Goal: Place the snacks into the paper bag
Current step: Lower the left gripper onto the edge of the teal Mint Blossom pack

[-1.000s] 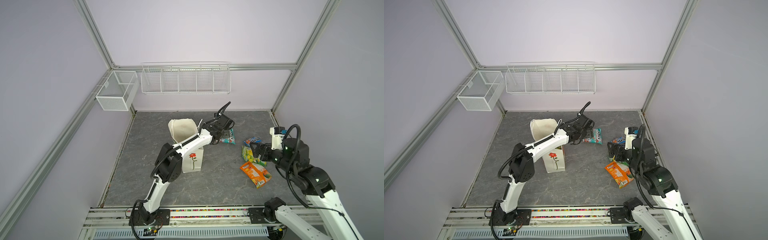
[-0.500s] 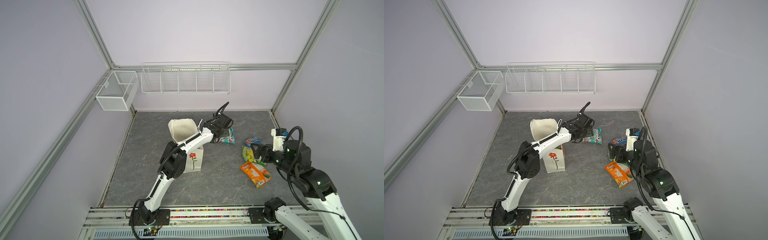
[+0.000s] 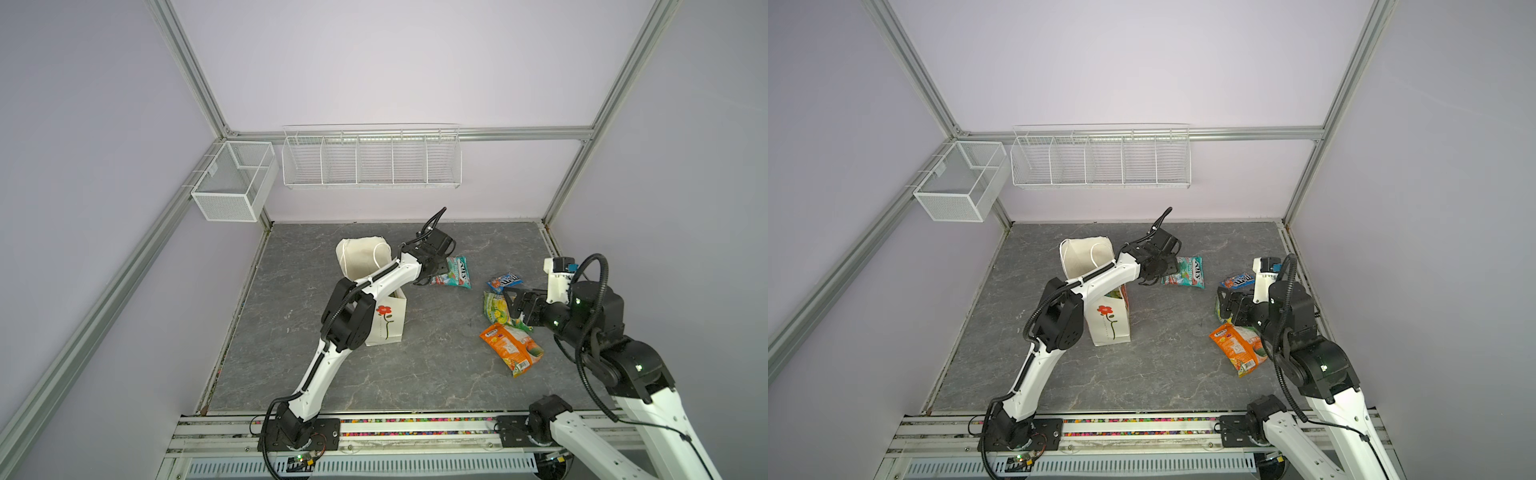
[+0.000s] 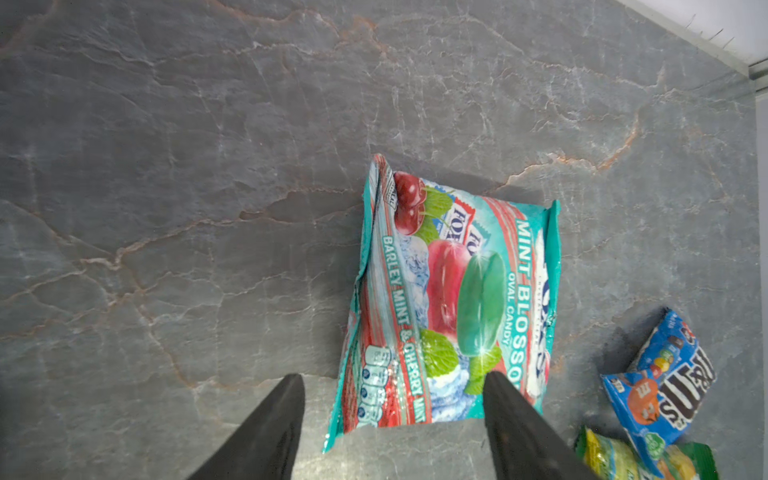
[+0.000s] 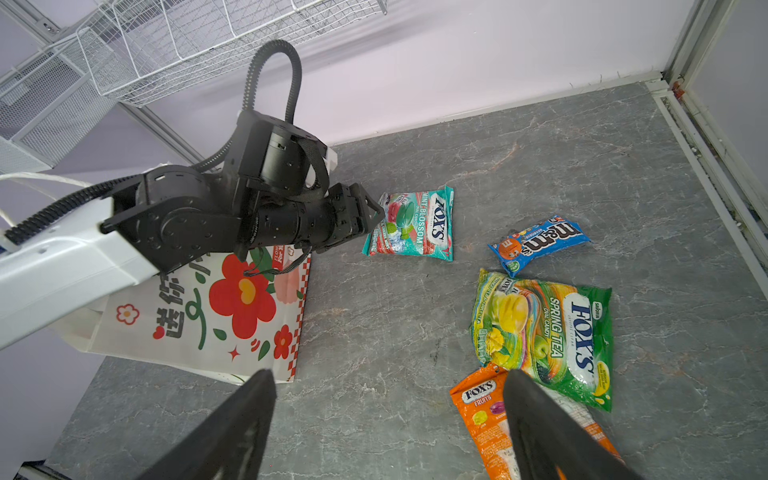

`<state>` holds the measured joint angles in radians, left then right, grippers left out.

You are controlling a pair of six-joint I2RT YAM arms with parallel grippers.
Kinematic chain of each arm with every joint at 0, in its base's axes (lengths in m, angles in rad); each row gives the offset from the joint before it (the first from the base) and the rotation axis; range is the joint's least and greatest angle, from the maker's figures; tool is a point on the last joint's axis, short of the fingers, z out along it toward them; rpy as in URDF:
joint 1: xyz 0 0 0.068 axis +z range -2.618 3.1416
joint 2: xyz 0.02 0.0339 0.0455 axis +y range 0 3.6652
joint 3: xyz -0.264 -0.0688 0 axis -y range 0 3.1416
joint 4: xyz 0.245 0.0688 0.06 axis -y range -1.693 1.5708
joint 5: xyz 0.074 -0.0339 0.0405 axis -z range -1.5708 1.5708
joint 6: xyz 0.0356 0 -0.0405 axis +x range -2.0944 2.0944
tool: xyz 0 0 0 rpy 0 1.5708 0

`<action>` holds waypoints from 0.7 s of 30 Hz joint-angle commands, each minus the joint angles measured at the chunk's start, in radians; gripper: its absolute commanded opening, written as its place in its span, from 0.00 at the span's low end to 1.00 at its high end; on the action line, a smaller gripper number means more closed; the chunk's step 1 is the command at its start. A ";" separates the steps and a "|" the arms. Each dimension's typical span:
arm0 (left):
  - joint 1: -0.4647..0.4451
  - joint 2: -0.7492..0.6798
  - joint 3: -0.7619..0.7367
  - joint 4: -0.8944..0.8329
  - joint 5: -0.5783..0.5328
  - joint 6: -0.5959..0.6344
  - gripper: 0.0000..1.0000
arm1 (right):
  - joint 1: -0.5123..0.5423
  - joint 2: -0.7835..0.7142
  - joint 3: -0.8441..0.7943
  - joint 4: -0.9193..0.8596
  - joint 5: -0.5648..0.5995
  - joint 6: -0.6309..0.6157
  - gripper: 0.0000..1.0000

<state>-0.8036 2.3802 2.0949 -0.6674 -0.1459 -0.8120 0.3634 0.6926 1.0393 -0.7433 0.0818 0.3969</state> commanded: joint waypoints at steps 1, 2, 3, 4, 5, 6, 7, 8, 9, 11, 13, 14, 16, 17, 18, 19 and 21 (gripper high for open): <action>0.006 0.033 0.013 -0.014 0.022 -0.027 0.67 | -0.007 -0.004 -0.012 0.011 -0.012 0.007 0.88; 0.006 0.036 0.014 -0.015 0.022 -0.027 0.66 | -0.007 -0.004 -0.012 0.012 -0.013 0.007 0.89; 0.006 0.041 0.013 -0.017 0.022 -0.028 0.66 | -0.007 -0.004 -0.012 0.011 -0.013 0.006 0.88; 0.006 0.045 0.014 -0.018 0.022 -0.027 0.66 | -0.007 -0.004 -0.010 0.011 -0.013 0.005 0.89; 0.006 0.047 0.013 -0.018 0.020 -0.027 0.65 | -0.008 -0.005 -0.010 0.010 -0.013 0.005 0.89; 0.007 0.050 0.013 -0.021 0.021 -0.028 0.65 | -0.008 -0.005 -0.009 0.010 -0.013 0.004 0.88; 0.008 0.052 0.013 -0.021 0.020 -0.028 0.65 | -0.008 -0.005 -0.008 0.009 -0.012 0.004 0.89; 0.008 0.053 0.013 -0.021 0.020 -0.028 0.64 | -0.009 -0.005 -0.008 0.010 -0.013 0.004 0.89; 0.007 0.054 0.011 -0.021 0.020 -0.028 0.63 | -0.010 -0.005 -0.008 0.009 -0.014 0.004 0.88; 0.008 0.059 0.012 -0.021 0.024 -0.028 0.62 | -0.009 -0.004 -0.007 0.009 -0.014 0.002 0.88; 0.007 0.067 0.012 -0.020 0.032 -0.027 0.61 | -0.011 -0.004 -0.005 0.010 -0.017 0.002 0.88; 0.008 0.070 0.011 -0.020 0.036 -0.028 0.59 | -0.011 -0.004 -0.005 0.010 -0.017 0.002 0.89; 0.007 0.074 0.011 -0.019 0.042 -0.030 0.57 | -0.011 -0.004 -0.004 0.011 -0.019 0.002 0.89; 0.008 0.078 0.011 -0.018 0.043 -0.030 0.56 | -0.013 -0.004 -0.003 0.011 -0.019 0.002 0.89; 0.008 0.079 0.011 -0.017 0.046 -0.030 0.54 | -0.014 -0.004 -0.003 0.012 -0.020 0.002 0.89; 0.009 0.079 0.009 -0.015 0.045 -0.031 0.52 | -0.013 -0.005 -0.002 0.012 -0.020 0.001 0.89; 0.008 0.080 0.009 -0.014 0.046 -0.031 0.48 | -0.012 -0.005 -0.002 0.010 -0.019 -0.001 0.88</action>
<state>-0.8028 2.4416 2.0949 -0.6716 -0.1028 -0.8299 0.3550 0.6926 1.0393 -0.7433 0.0772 0.3965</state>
